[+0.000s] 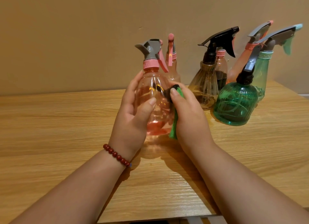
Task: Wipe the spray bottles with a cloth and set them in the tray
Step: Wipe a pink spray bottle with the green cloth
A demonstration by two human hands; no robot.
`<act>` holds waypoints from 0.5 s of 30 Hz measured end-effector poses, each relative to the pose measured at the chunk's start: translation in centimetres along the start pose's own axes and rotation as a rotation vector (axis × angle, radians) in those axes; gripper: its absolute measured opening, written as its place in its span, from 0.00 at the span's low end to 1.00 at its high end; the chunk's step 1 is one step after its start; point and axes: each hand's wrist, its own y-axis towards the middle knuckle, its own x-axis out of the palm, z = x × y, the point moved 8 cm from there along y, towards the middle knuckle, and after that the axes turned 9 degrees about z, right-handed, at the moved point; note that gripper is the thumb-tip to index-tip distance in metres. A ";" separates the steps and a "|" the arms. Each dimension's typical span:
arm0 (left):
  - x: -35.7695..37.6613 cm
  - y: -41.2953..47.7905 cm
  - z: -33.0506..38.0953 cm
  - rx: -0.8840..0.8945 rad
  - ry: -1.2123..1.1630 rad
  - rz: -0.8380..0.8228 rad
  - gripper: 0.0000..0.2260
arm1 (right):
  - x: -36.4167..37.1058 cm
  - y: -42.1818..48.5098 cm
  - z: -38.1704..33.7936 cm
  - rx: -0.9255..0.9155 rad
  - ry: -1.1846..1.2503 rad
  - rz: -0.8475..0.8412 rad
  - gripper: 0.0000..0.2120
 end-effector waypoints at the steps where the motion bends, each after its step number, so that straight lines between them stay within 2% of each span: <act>1: 0.0 0.1 -0.1 -0.005 0.027 -0.002 0.26 | -0.1 -0.2 -0.5 -0.062 -0.043 0.014 0.17; 5: 0.1 0.1 -0.4 0.015 0.181 0.003 0.28 | -1.1 -0.4 -1.7 -0.274 -0.247 0.139 0.22; 9: 0.4 -0.2 -0.8 -0.017 0.138 0.005 0.35 | -0.3 -1.0 -2.3 -0.405 -0.351 0.137 0.22; 12: -0.1 0.0 -0.4 -0.008 0.104 0.057 0.34 | -0.1 -0.7 -1.4 -0.296 -0.261 0.128 0.22; 15: -0.9 0.1 -0.2 0.015 0.068 0.134 0.30 | -0.3 -0.1 0.0 -0.093 -0.138 0.147 0.14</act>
